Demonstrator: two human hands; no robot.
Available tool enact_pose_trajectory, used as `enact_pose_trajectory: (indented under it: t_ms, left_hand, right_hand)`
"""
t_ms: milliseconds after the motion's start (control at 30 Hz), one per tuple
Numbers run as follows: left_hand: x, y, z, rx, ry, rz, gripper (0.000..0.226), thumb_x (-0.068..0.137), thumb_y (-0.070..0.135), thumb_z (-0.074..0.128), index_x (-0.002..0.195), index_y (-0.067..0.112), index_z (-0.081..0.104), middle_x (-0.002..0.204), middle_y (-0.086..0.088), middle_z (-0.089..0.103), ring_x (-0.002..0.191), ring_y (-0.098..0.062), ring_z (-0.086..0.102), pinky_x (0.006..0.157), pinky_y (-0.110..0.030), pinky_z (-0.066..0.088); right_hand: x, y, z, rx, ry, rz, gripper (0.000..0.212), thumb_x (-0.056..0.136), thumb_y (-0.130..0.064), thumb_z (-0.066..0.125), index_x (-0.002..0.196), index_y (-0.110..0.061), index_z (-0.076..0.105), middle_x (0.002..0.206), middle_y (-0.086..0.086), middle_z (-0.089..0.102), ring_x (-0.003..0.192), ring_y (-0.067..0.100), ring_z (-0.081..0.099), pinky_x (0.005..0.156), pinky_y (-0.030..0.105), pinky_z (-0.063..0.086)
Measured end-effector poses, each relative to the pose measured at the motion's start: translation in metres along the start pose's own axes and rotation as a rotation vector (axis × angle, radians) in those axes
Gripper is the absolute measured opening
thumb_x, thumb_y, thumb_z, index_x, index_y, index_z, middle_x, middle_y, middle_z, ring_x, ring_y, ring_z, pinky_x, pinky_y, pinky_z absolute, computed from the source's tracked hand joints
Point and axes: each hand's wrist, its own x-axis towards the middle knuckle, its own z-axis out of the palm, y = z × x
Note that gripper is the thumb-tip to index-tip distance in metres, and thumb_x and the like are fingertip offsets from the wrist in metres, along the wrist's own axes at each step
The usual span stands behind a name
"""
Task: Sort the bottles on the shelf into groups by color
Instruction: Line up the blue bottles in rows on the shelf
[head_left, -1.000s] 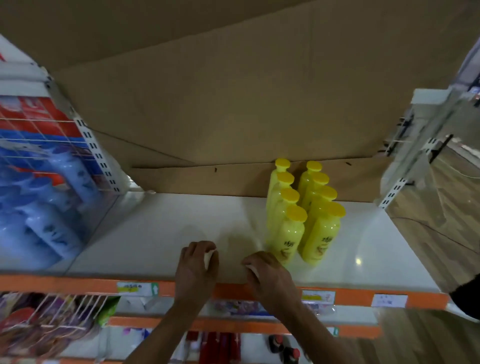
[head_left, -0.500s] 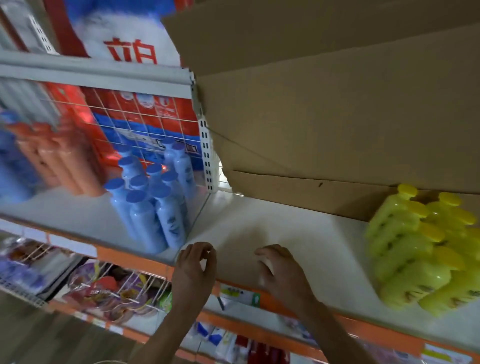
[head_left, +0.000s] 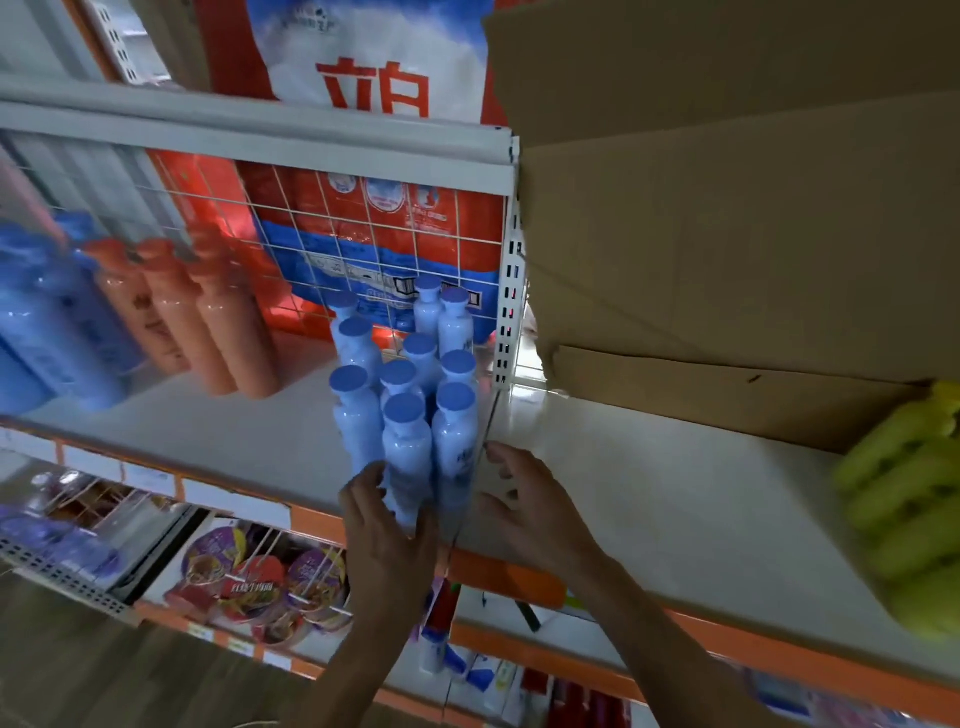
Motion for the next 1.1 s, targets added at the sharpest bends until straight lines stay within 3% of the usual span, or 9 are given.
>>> enact_pose_trajectory:
  t_ms: [133, 333, 433, 533, 700, 933, 1100]
  left_hand:
    - [0.018, -0.003, -0.005, -0.114, -0.119, -0.094, 0.052, 0.084, 0.018, 0.074, 0.126, 0.027, 0.044, 0.113, 0.008, 0.059, 0.098, -0.010, 0.058, 0.078, -0.036, 0.053]
    - [0.030, -0.005, -0.005, -0.126, -0.162, -0.161, 0.051, 0.080, 0.040, 0.078, 0.119, 0.043, 0.046, 0.107, 0.023, 0.063, 0.096, 0.000, 0.062, 0.075, -0.034, 0.056]
    - [0.029, -0.008, -0.005, -0.108, -0.187, -0.162, 0.046, 0.080, 0.044, 0.076, 0.117, 0.041, 0.049, 0.104, 0.020, 0.066, 0.096, 0.000, 0.064, 0.076, -0.038, 0.058]
    - [0.024, -0.007, -0.006, -0.124, -0.254, -0.102, 0.048, 0.086, 0.040, 0.071, 0.127, 0.035, 0.047, 0.110, 0.014, 0.068, 0.100, -0.002, 0.065, 0.078, -0.035, 0.059]
    - [0.016, 0.003, 0.011, -0.167, -0.417, -0.023, 0.054, 0.092, 0.027, 0.067, 0.138, 0.031, 0.039, 0.121, 0.017, 0.062, 0.109, 0.006, 0.059, 0.081, -0.016, 0.053]
    - [0.020, 0.017, 0.070, -0.248, -0.504, -0.094, 0.060, 0.080, 0.023, 0.080, 0.130, 0.025, 0.047, 0.116, 0.011, 0.066, 0.105, -0.006, 0.064, 0.083, -0.024, 0.053]
    - [0.027, 0.045, 0.122, -0.266, -0.591, -0.032, 0.061, 0.077, 0.016, 0.081, 0.124, 0.029, 0.044, 0.108, 0.028, 0.061, 0.097, 0.005, 0.061, 0.078, -0.021, 0.052]
  right_hand:
    - [0.017, -0.017, 0.019, 0.097, 0.049, 0.042, 0.061, 0.082, -0.049, 0.067, 0.134, -0.031, 0.041, 0.131, -0.013, 0.051, 0.117, 0.003, 0.048, 0.092, 0.024, 0.048]
    - [0.028, -0.019, 0.025, 0.130, 0.092, 0.128, 0.052, 0.074, -0.049, 0.071, 0.118, -0.038, 0.045, 0.116, -0.013, 0.049, 0.110, 0.005, 0.049, 0.089, 0.033, 0.051]
    - [0.029, -0.014, 0.018, 0.150, 0.050, 0.137, 0.057, 0.072, -0.050, 0.070, 0.120, -0.034, 0.044, 0.116, -0.013, 0.057, 0.107, 0.006, 0.056, 0.088, 0.040, 0.053]
    - [0.020, -0.009, 0.014, 0.132, 0.046, 0.137, 0.055, 0.079, -0.050, 0.067, 0.124, -0.034, 0.040, 0.117, -0.014, 0.060, 0.105, 0.007, 0.060, 0.087, 0.039, 0.055]
    - [0.007, 0.003, -0.003, 0.082, 0.120, 0.163, 0.051, 0.082, -0.049, 0.066, 0.124, -0.034, 0.041, 0.120, -0.015, 0.060, 0.107, 0.007, 0.058, 0.089, 0.037, 0.053]
    - [-0.017, 0.028, -0.044, 0.027, 0.255, 0.242, 0.044, 0.081, -0.045, 0.070, 0.114, -0.033, 0.043, 0.103, -0.015, 0.061, 0.091, 0.011, 0.061, 0.075, 0.034, 0.053]
    - [-0.031, 0.066, -0.088, 0.054, 0.332, 0.406, 0.045, 0.078, -0.041, 0.072, 0.110, -0.035, 0.041, 0.100, -0.012, 0.065, 0.085, 0.018, 0.067, 0.076, 0.045, 0.054]
